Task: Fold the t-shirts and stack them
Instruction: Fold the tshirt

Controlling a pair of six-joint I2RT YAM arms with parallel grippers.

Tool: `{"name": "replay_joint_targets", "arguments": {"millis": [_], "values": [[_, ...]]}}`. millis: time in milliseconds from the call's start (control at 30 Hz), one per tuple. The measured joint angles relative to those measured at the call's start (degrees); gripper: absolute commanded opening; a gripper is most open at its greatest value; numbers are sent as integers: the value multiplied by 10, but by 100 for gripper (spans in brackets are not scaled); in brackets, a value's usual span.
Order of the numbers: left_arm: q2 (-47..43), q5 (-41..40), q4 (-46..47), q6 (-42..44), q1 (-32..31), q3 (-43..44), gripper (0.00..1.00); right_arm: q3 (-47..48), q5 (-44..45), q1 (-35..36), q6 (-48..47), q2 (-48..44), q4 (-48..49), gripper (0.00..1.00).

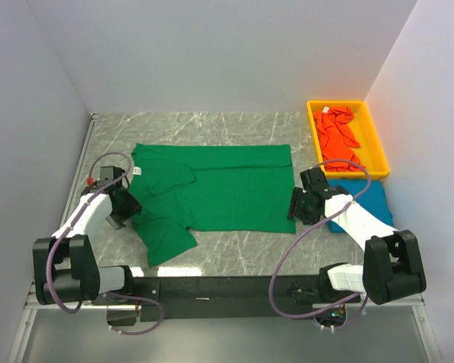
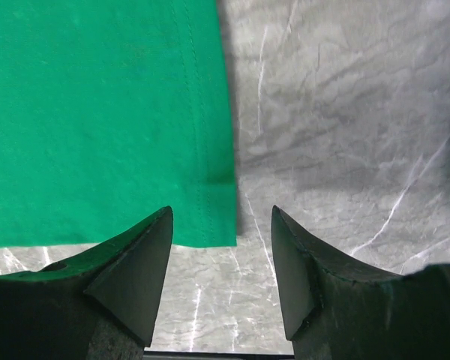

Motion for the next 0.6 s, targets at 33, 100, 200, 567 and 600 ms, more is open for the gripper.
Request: {"name": "replay_joint_targets", "arguments": {"millis": [33, 100, 200, 567, 600], "values": [[5, 2, 2, 0, 0, -3, 62, -2, -1, 0, 0, 0, 0, 61], [14, 6, 7, 0, 0, -8, 59, -3, -1, 0, 0, 0, 0, 61], [32, 5, 11, 0, 0, -10, 51, -3, -1, 0, 0, 0, 1, 60], [70, 3, 23, 5, 0, -10, 20, -20, -2, 0, 6, 0, 0, 60], [71, 3, 23, 5, 0, -10, 18, -21, -1, 0, 7, 1, -1, 60]]}}
